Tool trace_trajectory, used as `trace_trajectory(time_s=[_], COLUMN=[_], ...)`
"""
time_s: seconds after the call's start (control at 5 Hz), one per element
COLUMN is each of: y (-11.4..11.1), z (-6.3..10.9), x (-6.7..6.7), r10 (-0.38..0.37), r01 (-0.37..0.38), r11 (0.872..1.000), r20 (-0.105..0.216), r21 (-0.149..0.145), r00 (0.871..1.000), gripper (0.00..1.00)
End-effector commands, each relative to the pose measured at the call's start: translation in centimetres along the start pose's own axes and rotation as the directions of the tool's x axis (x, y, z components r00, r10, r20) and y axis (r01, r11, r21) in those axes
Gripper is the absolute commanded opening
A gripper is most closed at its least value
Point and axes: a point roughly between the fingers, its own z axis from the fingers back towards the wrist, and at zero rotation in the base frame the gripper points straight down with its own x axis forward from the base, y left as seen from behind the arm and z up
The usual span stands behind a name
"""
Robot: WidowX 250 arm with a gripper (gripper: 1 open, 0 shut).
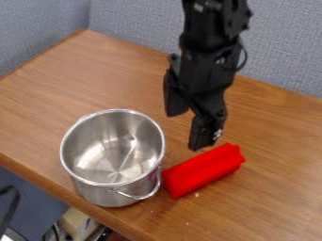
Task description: Move the red object from the metal pot to the table
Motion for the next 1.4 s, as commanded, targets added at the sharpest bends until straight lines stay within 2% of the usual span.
trace_trajectory(time_s=[0.0,0.2,0.4,0.6,0.8,1.0,1.2], y=[-0.2,-0.2,-1.3,-1.7,-1.7,-1.5,-0.8], z=[0.1,-0.3,0.2,-1.3,-2.3,-3.6,-5.1], x=[-0.2,-0.4,-0.7,-0.7,-1.1,-1.3,-1.2], r10=[-0.030,-0.041,-0.012,-0.003,0.080,0.162,0.175], r01=[0.030,0.040,0.010,0.003,-0.081,-0.161,-0.174], r11=[0.999,0.999,1.000,1.000,0.997,0.986,0.984], r20=[0.054,0.057,0.061,0.054,0.050,0.033,0.017], r21=[0.016,0.022,0.029,0.013,0.001,-0.030,-0.041], r00=[0.998,0.998,0.998,0.999,0.996,0.986,0.984], gripper=[1.00,1.00,1.00,1.00,1.00,1.00,1.00])
